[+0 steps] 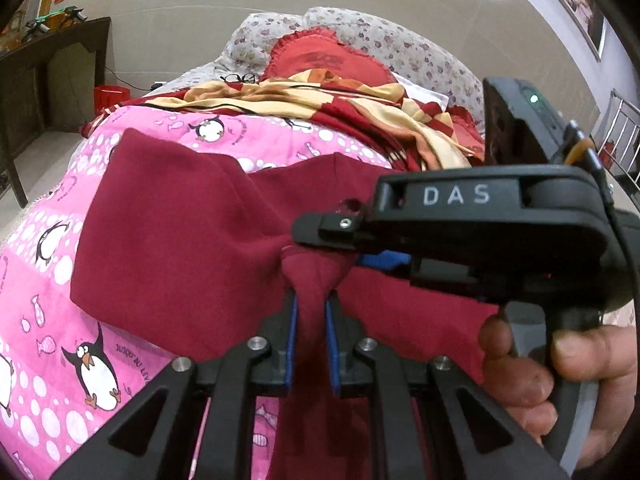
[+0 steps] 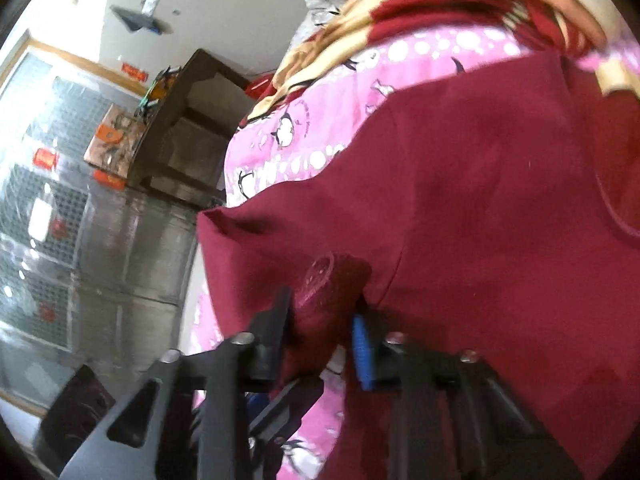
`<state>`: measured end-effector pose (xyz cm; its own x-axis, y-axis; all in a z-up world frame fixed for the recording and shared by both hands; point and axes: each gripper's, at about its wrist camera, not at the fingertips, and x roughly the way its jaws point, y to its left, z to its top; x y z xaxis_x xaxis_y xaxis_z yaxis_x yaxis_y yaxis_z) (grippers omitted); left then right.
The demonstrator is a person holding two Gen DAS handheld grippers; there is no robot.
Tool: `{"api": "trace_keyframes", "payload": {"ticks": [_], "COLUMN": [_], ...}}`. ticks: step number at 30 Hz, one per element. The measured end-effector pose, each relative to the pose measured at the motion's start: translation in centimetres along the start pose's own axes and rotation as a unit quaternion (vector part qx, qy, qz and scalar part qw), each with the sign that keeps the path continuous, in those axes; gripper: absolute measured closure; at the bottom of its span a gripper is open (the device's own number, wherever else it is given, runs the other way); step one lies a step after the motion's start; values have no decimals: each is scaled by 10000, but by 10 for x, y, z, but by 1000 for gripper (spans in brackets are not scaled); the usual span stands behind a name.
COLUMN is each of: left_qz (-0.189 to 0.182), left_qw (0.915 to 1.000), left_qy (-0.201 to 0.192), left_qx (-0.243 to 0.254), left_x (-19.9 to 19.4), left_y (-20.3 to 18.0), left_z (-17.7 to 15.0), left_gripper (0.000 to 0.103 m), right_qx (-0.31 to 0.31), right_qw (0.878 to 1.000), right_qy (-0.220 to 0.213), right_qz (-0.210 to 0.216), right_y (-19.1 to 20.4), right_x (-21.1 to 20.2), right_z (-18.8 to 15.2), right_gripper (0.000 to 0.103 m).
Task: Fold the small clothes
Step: 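Fold the held sleeve across the sweater body toward the right gripper, release, then grasp the other sleeve cuff with the right gripper and fold it across the body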
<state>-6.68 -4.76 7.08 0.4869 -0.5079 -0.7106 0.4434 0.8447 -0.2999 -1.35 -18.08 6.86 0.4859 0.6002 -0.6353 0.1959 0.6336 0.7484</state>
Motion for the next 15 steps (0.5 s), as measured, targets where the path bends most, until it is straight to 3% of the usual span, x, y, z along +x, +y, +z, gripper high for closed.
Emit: {"api": "trace_keyframes", "payload": {"ticks": [6, 11, 15], "left_qz": [-108, 383, 484], "left_qw": [9994, 9979, 9987], "left_qy": [-280, -283, -64], "left_qx": [196, 433, 154], "left_x": [-30, -35, -26], "left_y": [9, 22, 41], "left_z": [-10, -17, -21], "left_gripper": [59, 59, 59], "right_qx": [-555, -638, -549], "right_qw": [9952, 9886, 9831], "right_qy": [-682, -1244, -1543], "right_qz": [-438, -566, -813], "right_y": [11, 13, -4], "right_x": [-44, -99, -140], "right_z": [1, 8, 7], "right_gripper": [77, 77, 77]}}
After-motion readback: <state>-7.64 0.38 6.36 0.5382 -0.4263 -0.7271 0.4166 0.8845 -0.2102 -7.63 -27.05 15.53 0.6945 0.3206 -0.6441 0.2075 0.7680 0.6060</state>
